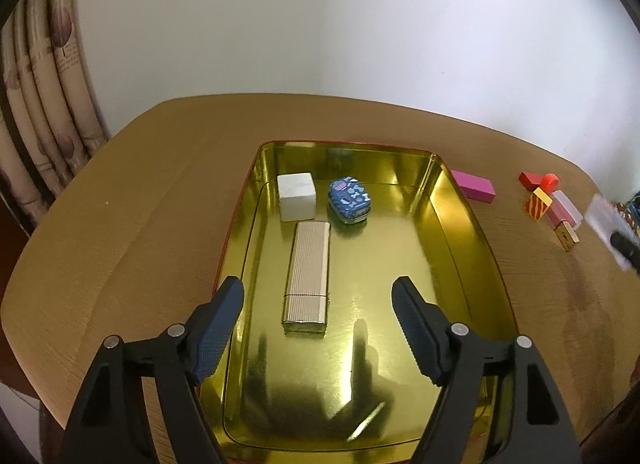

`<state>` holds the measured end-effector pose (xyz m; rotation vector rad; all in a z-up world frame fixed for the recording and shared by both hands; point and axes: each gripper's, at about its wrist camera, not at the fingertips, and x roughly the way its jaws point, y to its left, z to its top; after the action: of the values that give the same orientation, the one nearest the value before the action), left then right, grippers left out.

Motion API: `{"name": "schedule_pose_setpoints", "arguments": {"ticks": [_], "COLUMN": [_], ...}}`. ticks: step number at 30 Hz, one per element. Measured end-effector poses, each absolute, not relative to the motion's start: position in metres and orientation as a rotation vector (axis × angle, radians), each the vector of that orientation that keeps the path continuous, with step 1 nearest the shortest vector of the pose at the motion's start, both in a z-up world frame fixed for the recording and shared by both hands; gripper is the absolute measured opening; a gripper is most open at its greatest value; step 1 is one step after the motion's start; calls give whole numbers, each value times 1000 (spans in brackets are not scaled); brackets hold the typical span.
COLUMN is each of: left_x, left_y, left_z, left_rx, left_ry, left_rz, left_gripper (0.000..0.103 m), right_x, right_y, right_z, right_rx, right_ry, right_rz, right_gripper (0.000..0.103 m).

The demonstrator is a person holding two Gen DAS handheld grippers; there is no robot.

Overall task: Organize rigid objects
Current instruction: 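Open the left gripper and withdraw it from the tray, then lower the floss box into the tray and open the right gripper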

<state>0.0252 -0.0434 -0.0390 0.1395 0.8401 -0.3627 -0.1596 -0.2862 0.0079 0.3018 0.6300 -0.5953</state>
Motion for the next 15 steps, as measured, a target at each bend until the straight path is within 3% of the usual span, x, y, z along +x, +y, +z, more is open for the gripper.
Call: {"name": "schedule_pose_setpoints", "arguments": {"ticks": [15], "left_x": [31], "left_y": [-22], "left_z": [-24], "left_rx": [80], "left_ry": [810], "left_rz": [-311], "left_gripper": [73], "right_x": [-67], "right_y": [-179], "right_z": [49], "right_rx": [222], "right_ry": [702], "right_rz": [-293], "right_gripper": [67]}}
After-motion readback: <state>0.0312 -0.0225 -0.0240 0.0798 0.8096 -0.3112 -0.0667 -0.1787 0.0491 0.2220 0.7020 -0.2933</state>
